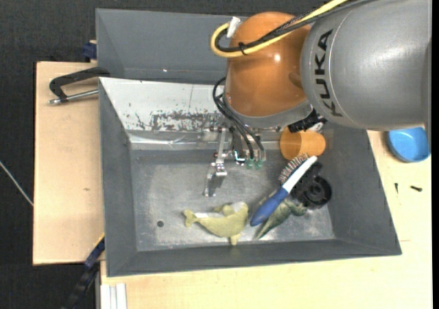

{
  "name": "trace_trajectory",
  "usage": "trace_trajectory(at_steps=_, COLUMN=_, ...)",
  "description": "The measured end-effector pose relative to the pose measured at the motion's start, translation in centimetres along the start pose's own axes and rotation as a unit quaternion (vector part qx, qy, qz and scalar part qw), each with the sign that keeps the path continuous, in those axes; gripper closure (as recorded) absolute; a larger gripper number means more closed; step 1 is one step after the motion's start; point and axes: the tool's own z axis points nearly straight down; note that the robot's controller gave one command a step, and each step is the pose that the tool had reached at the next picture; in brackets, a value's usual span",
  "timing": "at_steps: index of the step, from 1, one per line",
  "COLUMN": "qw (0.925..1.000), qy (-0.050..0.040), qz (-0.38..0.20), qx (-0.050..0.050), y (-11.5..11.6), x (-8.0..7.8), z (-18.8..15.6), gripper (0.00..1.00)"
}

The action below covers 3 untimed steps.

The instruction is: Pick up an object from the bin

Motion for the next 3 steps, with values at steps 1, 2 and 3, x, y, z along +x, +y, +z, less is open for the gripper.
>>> trace_trajectory(at_steps=1, qw=0.9999, qy=0.0009, qz=-0.014, qx=0.001, y=-4.0, x=4.8, z=12.6, gripper=0.00)
trace_trajectory(at_steps=2, qw=0.9999, qy=-0.0038, qz=-0.014, qx=-0.001, y=-3.9, x=4.5, z=12.2, gripper=1.00)
trace_trajectory(at_steps=3, qw=0.9991, qy=-0.0111, qz=-0.041, qx=-0.001, y=-2.3, x=3.9, z=-5.2, gripper=1.00)
